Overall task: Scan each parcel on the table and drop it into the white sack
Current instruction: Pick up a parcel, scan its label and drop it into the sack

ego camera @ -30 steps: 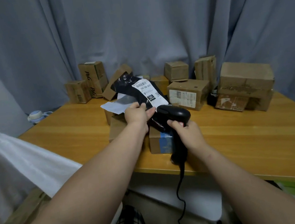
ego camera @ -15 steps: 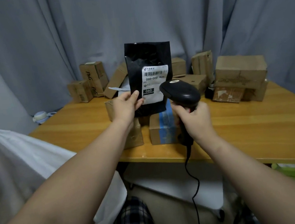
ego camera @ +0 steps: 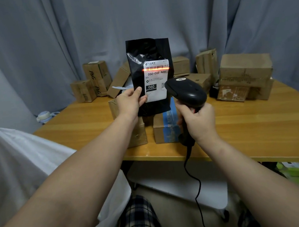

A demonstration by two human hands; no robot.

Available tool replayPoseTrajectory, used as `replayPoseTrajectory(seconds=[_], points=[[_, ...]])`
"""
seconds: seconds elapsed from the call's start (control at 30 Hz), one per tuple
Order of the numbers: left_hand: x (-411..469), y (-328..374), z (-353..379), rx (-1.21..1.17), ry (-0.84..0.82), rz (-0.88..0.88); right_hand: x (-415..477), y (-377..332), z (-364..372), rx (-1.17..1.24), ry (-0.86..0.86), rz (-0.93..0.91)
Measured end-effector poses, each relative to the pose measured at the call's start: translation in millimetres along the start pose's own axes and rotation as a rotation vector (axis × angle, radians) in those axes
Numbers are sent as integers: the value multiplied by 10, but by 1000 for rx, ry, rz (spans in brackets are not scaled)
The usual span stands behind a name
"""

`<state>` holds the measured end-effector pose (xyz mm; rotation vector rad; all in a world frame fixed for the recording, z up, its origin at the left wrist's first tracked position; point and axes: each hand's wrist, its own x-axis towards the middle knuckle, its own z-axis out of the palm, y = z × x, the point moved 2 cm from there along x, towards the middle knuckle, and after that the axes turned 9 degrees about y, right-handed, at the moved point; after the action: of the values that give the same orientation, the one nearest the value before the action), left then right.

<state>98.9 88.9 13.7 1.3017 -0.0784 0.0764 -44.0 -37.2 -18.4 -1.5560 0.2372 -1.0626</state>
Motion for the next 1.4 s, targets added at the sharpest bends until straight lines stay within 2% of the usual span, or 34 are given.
replayPoseTrajectory(seconds=[0.43,0.6,1.4], points=[[8,9,-6,77,-20,25,-31,47,-22,6,25,-9],[55,21,-20,311,13,231,-33,60,-33,5,17,-22],[38,136,11,252,30,310,-94,112,-35,61,30,-81]])
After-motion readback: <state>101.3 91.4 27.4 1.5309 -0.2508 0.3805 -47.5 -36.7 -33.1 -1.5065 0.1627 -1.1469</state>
